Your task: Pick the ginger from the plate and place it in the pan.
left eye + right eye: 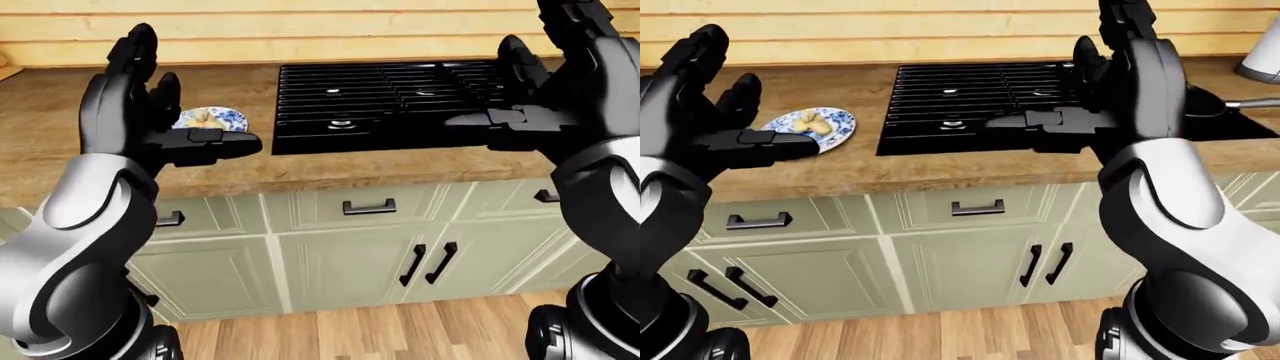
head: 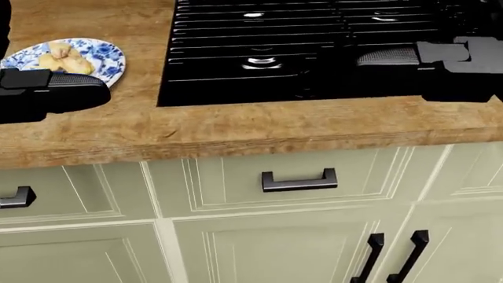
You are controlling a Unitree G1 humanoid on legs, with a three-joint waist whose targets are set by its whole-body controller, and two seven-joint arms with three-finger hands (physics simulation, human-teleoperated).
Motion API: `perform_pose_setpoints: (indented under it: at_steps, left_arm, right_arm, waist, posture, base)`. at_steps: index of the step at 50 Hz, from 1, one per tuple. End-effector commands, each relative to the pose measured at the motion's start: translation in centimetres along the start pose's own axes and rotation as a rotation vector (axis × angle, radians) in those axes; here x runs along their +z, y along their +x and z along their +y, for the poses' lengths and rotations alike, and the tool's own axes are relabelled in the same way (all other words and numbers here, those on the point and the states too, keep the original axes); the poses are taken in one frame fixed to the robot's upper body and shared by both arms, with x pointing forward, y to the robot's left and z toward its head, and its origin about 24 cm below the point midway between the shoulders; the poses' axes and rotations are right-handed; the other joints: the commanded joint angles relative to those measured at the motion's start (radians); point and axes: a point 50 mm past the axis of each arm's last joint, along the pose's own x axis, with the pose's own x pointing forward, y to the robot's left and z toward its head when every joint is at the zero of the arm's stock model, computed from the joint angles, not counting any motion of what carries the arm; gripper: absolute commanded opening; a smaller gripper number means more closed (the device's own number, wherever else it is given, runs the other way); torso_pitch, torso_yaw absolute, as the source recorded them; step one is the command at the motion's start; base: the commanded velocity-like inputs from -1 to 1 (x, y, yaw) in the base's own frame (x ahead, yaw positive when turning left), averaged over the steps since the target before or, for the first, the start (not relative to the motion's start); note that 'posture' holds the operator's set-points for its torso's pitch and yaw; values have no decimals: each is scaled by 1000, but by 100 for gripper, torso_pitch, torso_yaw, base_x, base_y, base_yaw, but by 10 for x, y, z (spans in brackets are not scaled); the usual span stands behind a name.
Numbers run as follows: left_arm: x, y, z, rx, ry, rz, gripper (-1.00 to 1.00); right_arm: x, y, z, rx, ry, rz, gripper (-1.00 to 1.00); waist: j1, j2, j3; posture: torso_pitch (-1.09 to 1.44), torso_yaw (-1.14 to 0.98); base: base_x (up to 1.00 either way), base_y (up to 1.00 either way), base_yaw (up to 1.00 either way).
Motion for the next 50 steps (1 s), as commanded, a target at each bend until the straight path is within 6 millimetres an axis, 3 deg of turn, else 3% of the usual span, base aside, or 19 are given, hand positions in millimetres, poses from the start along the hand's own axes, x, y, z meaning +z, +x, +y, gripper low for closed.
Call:
perform_pose_setpoints:
  at_steps: [1,3,4,5,8,13,15,16,17,18,24,27,29,30,38,40,42,45,50]
  left_arm:
    - [11,-1,-2,-8,-5,-60,100]
    - [10,-1,-2,-8,-5,-60,100]
    - [10,-1,-2,-8,-5,-59,100]
    - [11,-1,-2,-8,-4,-59,100]
    - [10,-1,-2,-8,-4,-59,100]
    - [10,-1,-1,-8,-3,-59,100]
    - [9,-1,-1,-8,-4,-58,100]
    - [9,0,-1,-8,-4,-58,100]
    - [9,0,-1,-9,-3,-58,100]
    - [9,-1,-1,-9,-3,-58,100]
    - [9,-1,-2,-9,-3,-58,100]
    - [9,-1,-2,-9,-3,-58,100]
    - [9,-1,-2,-9,-3,-58,100]
    - [9,-1,-2,-9,-3,-58,100]
    - [9,-1,-2,-10,-3,-58,100]
    - [9,-1,-2,-11,-3,-58,100]
    - [9,-1,-2,-11,-2,-58,100]
    - [9,0,-2,-11,-3,-57,100]
    - [9,-1,-2,-10,-3,-58,100]
  right_arm:
    - [8,0,-3,-18,6,-46,100]
    - [8,0,-3,-18,6,-45,100]
    - [8,0,-3,-18,7,-45,100]
    - [8,0,-3,-18,7,-45,100]
    - [8,0,-3,-18,7,-45,100]
    - [8,0,-3,-18,7,-45,100]
    - [7,0,-3,-18,6,-45,100]
    - [7,0,-3,-18,6,-44,100]
    - [8,0,-3,-18,7,-45,100]
    - [8,0,-3,-18,7,-45,100]
    - [8,0,-3,-19,7,-45,100]
    - [8,0,-3,-18,6,-45,100]
    - [8,0,-3,-18,7,-45,100]
    - [8,0,-3,-19,7,-45,100]
    - [9,0,-3,-19,8,-46,100]
    - [9,0,-3,-21,8,-47,100]
    - [9,0,-4,-22,7,-47,100]
    - [8,1,-3,-21,6,-45,100]
    - [9,1,-3,-22,6,-46,100]
  waist:
    - [-2,-6,-13]
    - [1,-53,-20]
    - [-10,-15,-18]
    - [-3,-35,-18]
    - [-9,-23,-27]
    - [-18,34,-8]
    - [-25,84,-21]
    - [-25,125,-33]
    - [-16,76,-22]
    - [-20,97,-20]
    - [-9,46,-17]
    - [-2,6,-15]
    - [1,-47,-25]
    - [-2,-30,-25]
    - [-13,11,-9]
    - [-19,40,-8]
    - [-26,101,-25]
    - [-19,93,-18]
    - [-10,49,-17]
  posture:
    - [0,0]
    - [0,0]
    - [0,0]
    - [0,0]
    - [0,0]
    - [0,0]
    - [0,0]
    - [0,0]
    - [0,0]
    - [0,0]
    - [0,0]
    - [0,0]
    - [0,0]
    - [0,0]
    - [0,0]
    - [0,0]
    - [0,0]
    - [0,0]
    - [0,0]
  base:
    - [12,7,0]
    - [14,7,0]
    - [14,7,0]
    - [14,7,0]
    - [13,7,0]
    - [14,7,0]
    - [14,7,0]
    - [13,7,0]
    - [14,7,0]
    - [14,7,0]
    - [14,7,0]
    - [14,7,0]
    - [14,7,0]
    - [15,7,0]
    - [14,7,0]
    - [14,7,0]
    - [14,7,0]
    - [13,6,0]
    - [14,6,0]
